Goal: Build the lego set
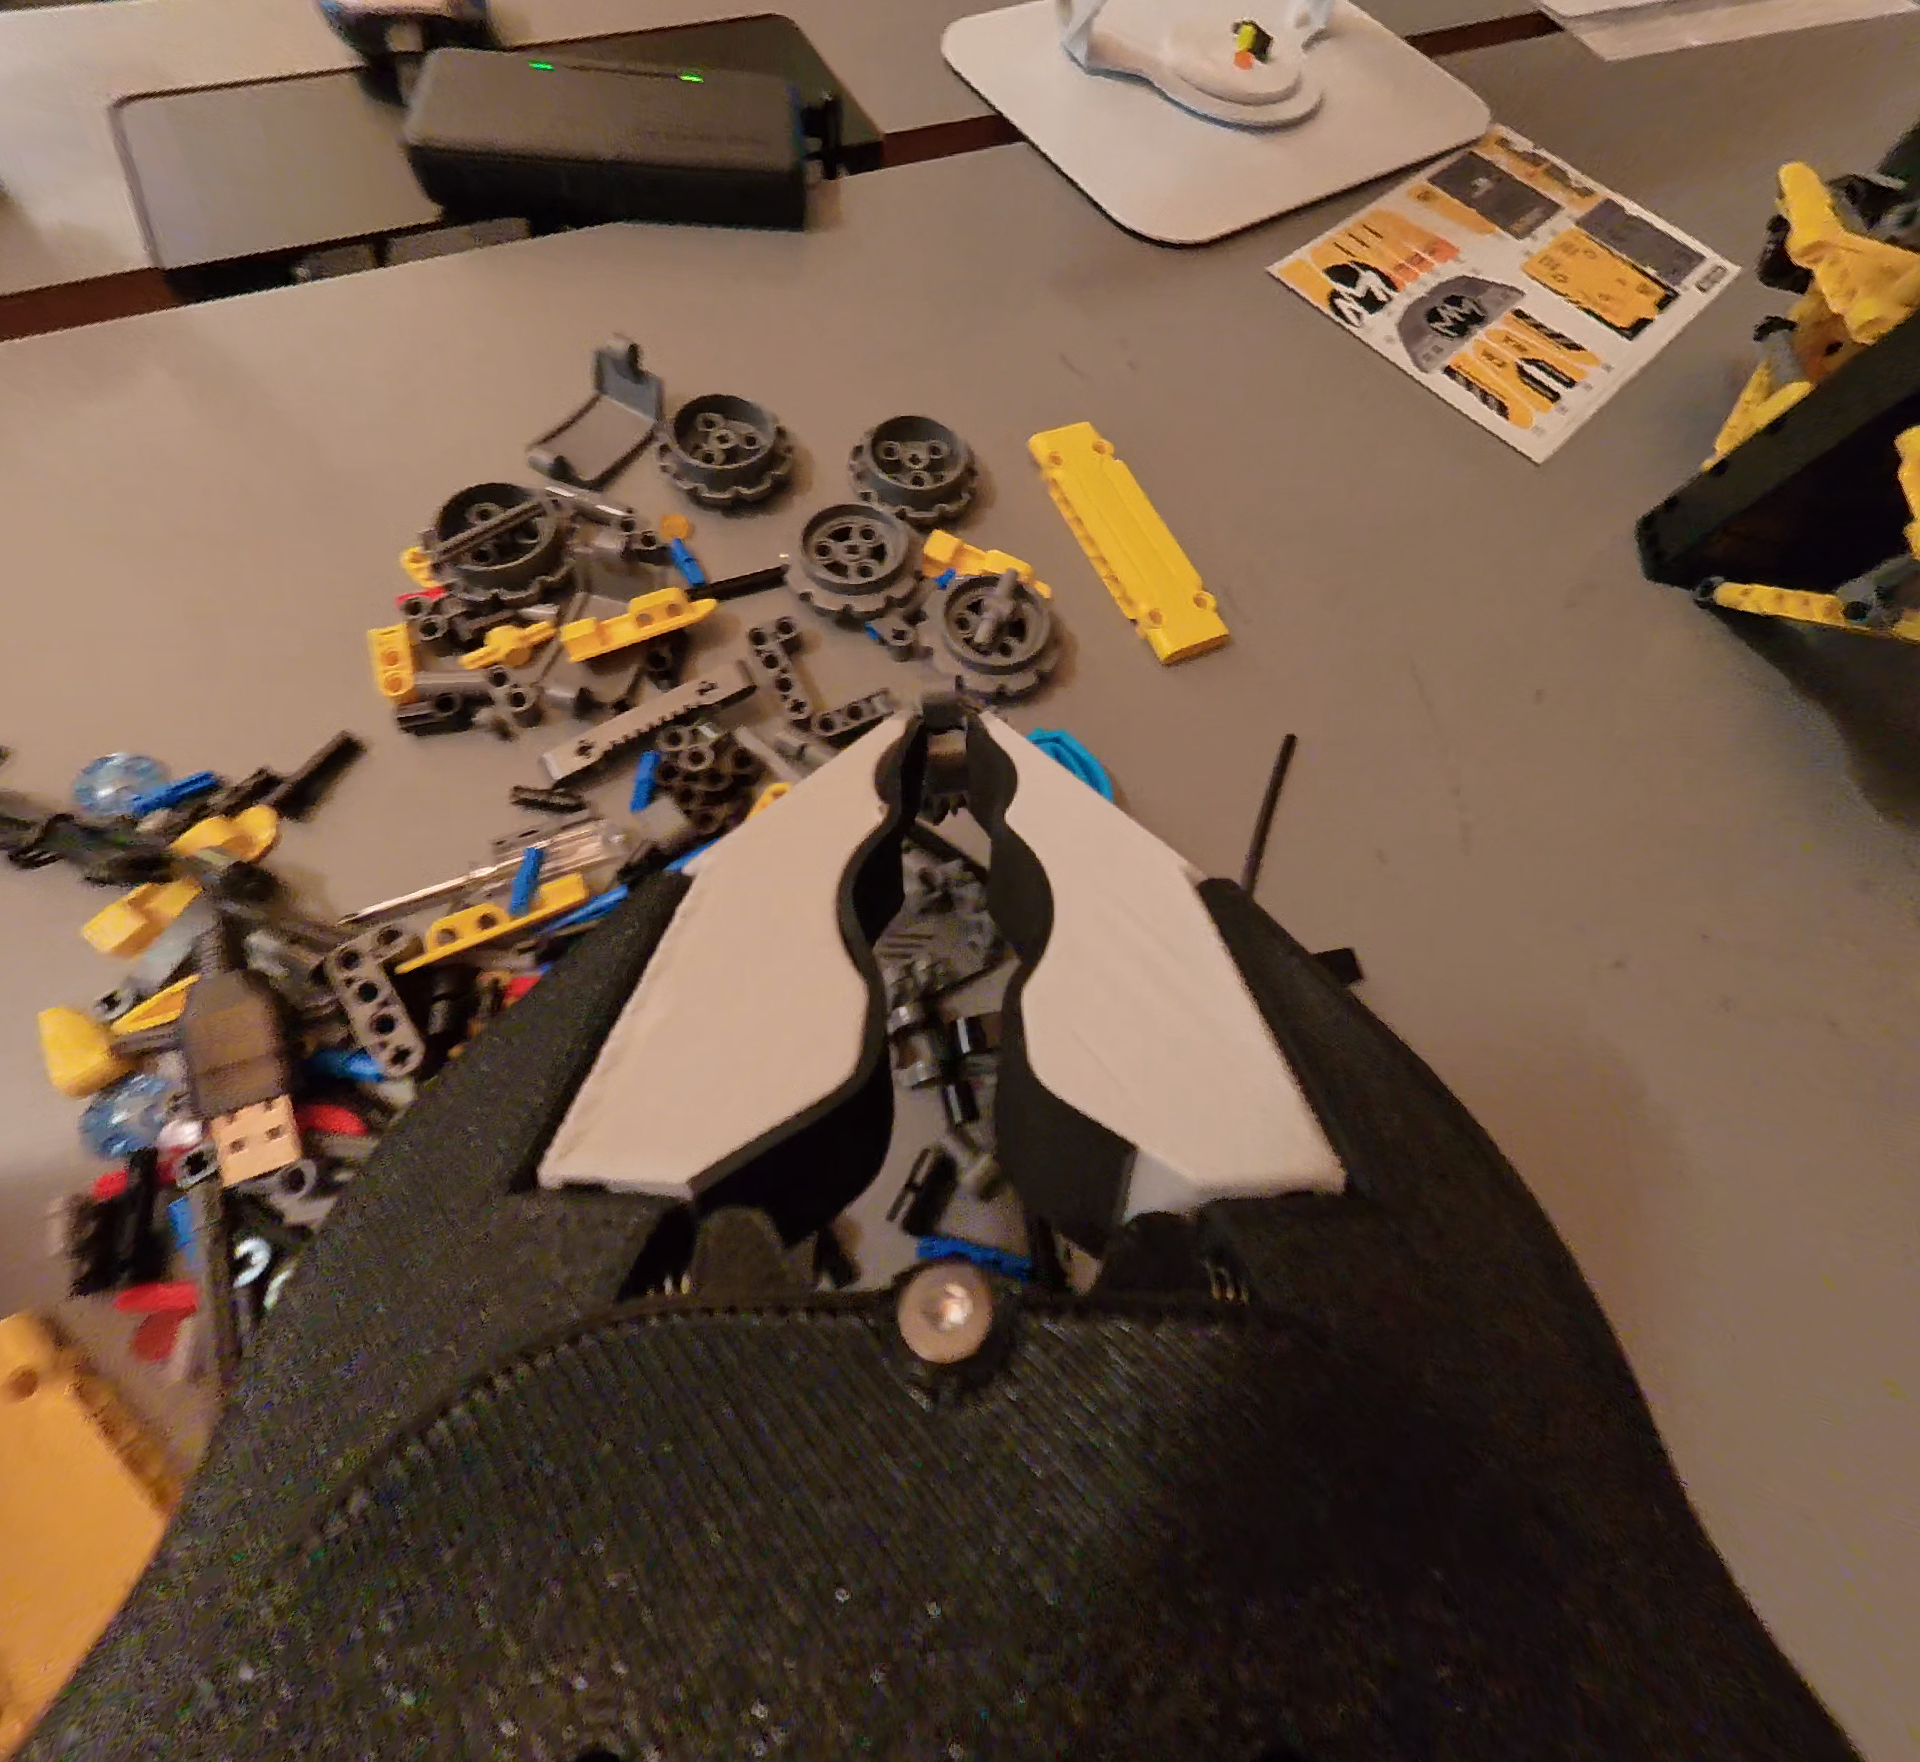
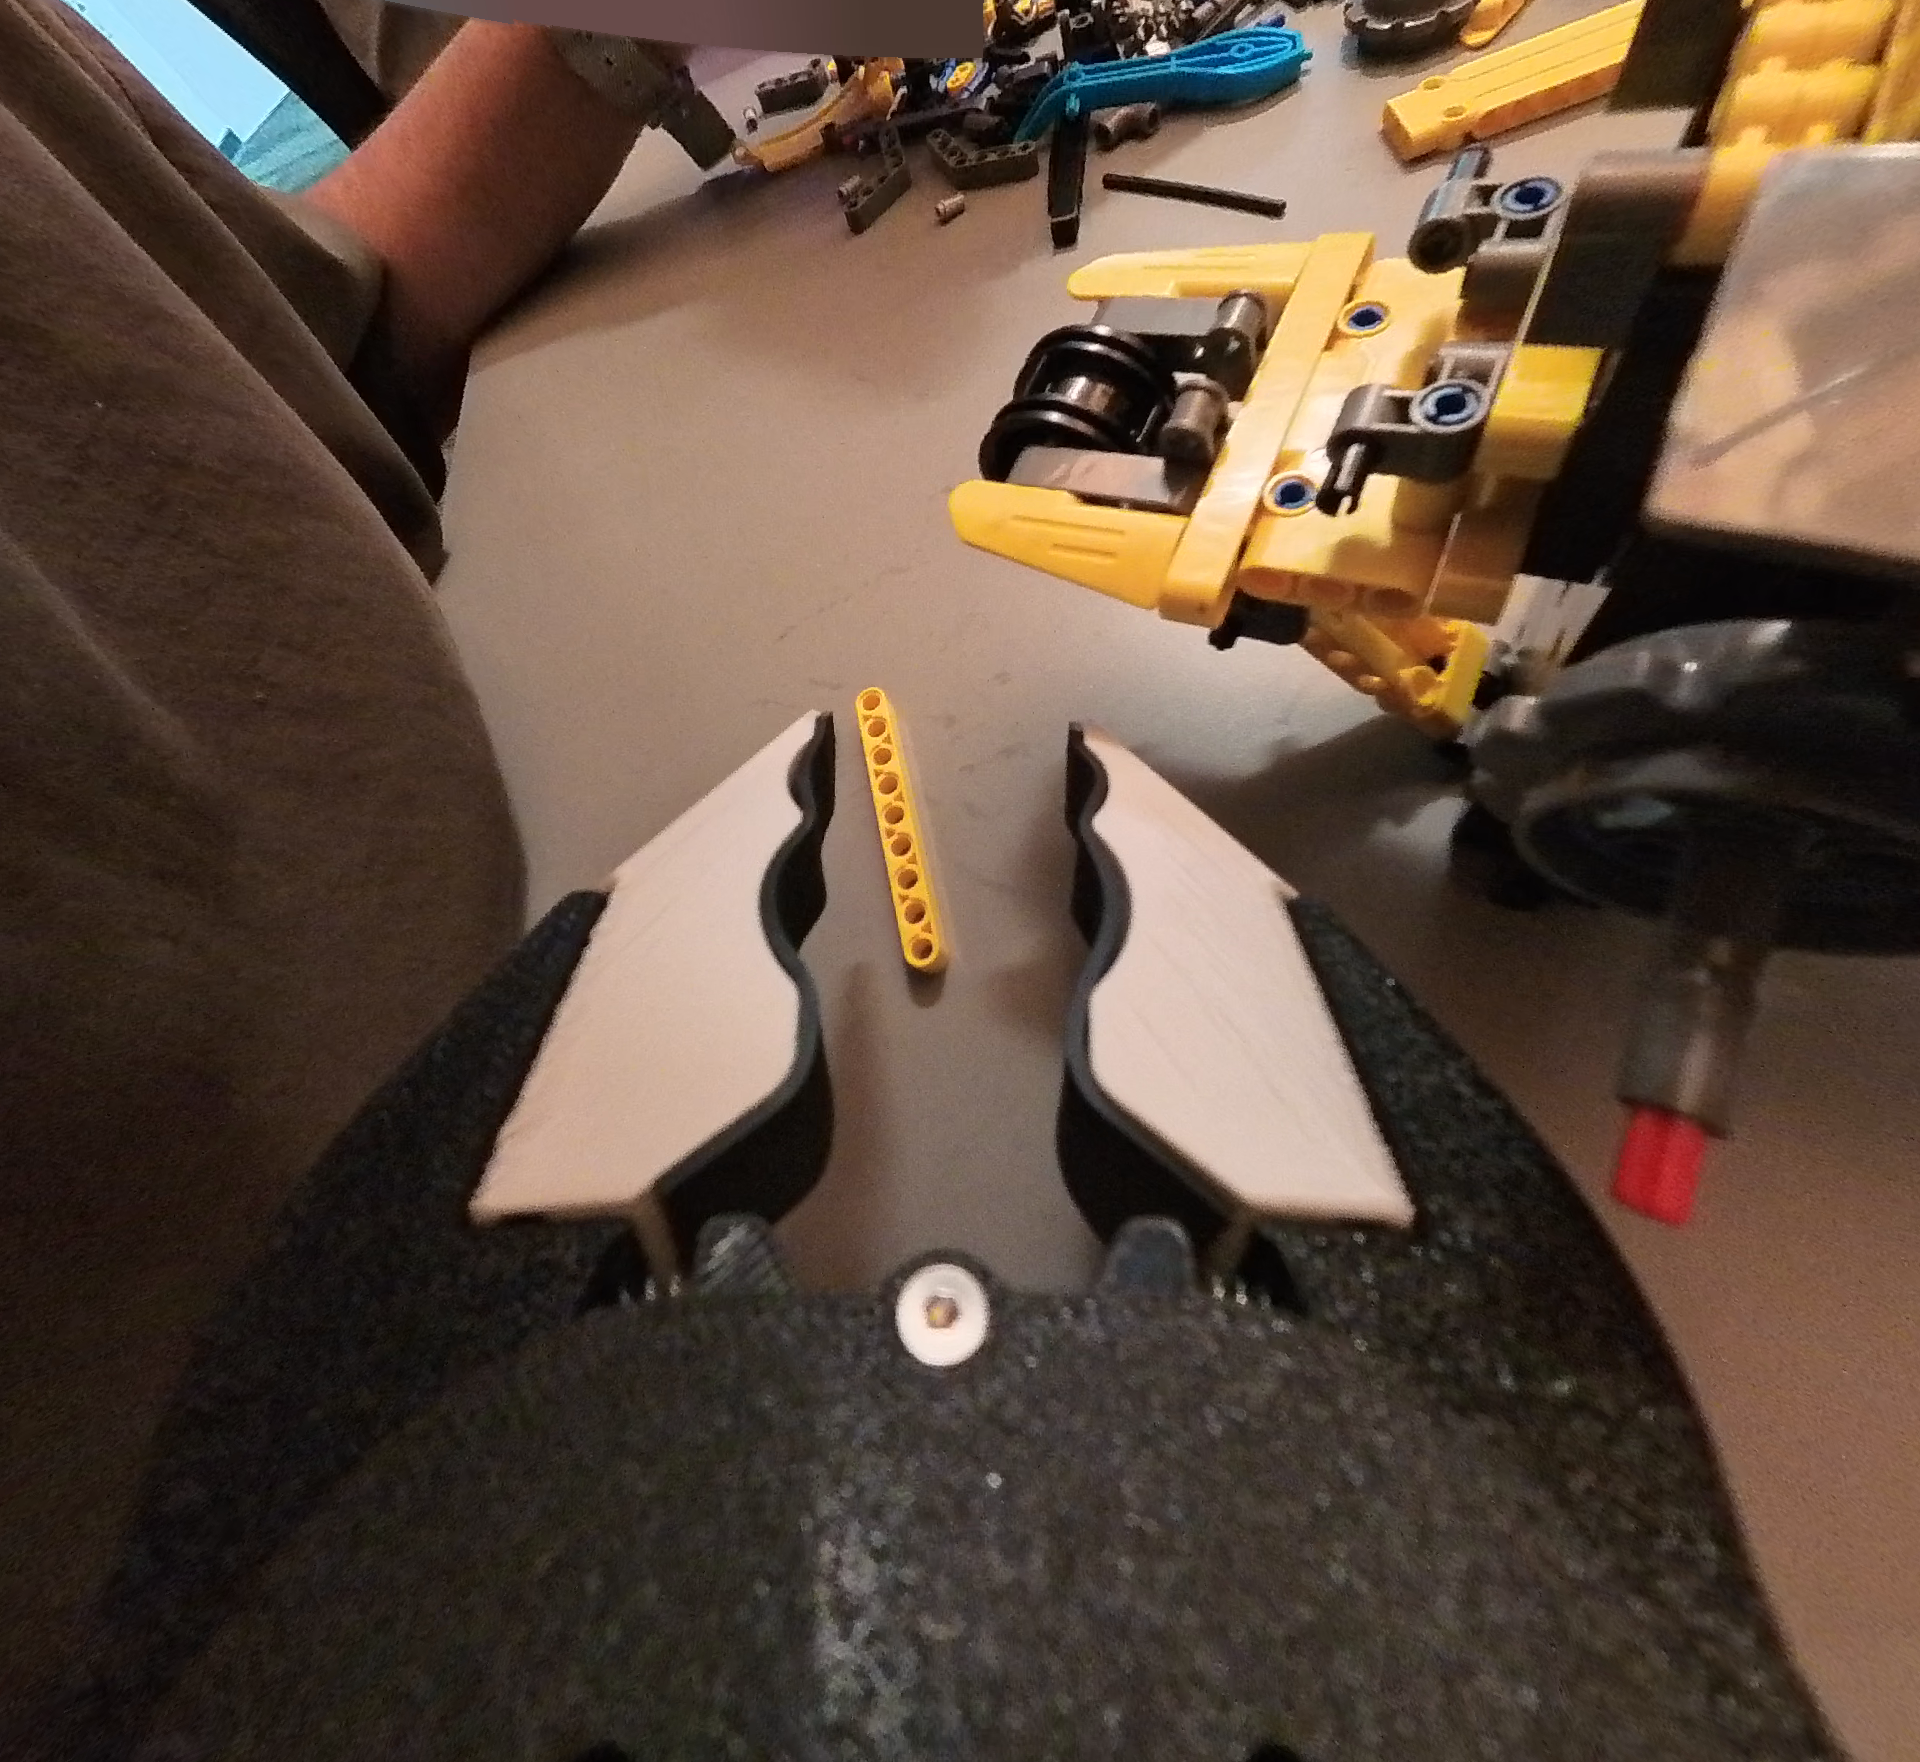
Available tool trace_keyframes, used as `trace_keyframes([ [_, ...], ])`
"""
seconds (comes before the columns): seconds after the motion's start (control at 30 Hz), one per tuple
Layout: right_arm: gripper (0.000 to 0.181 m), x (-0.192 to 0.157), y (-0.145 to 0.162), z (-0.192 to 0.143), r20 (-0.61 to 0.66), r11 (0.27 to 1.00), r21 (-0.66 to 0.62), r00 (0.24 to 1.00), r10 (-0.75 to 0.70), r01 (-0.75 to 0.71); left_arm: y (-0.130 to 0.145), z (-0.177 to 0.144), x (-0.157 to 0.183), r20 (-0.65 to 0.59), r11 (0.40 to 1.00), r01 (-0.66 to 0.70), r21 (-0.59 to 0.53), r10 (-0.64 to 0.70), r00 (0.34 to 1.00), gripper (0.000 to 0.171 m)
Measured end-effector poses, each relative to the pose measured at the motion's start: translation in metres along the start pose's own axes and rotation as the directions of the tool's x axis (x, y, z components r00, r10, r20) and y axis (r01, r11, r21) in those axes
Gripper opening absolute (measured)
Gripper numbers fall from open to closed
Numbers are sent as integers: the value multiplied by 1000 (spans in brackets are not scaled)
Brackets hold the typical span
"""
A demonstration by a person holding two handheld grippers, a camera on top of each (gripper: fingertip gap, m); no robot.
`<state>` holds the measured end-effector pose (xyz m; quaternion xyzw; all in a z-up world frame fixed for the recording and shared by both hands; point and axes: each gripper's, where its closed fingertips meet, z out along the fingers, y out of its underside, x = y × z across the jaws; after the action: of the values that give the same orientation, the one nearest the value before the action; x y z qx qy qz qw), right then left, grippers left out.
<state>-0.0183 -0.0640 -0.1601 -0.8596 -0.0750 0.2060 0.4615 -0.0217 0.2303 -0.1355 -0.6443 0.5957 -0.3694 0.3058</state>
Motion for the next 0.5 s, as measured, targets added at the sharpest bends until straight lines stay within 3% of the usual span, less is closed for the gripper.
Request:
trace_keyframes([
  [0.33,44,1,0,0,6,1000,0,1000,11,-11,11,39,17,-13,990,-56,-128,55,998,2],
  [0.43,44,1,0,0,6,1000,-1,1000,11,-11,10,36,7,41,990,-58,-130,63,997,27],
  [0.5,44,1,0,0,8,1000,0,1000,13,-13,7,28,-5,86,992,-53,-115,63,994,28],
])
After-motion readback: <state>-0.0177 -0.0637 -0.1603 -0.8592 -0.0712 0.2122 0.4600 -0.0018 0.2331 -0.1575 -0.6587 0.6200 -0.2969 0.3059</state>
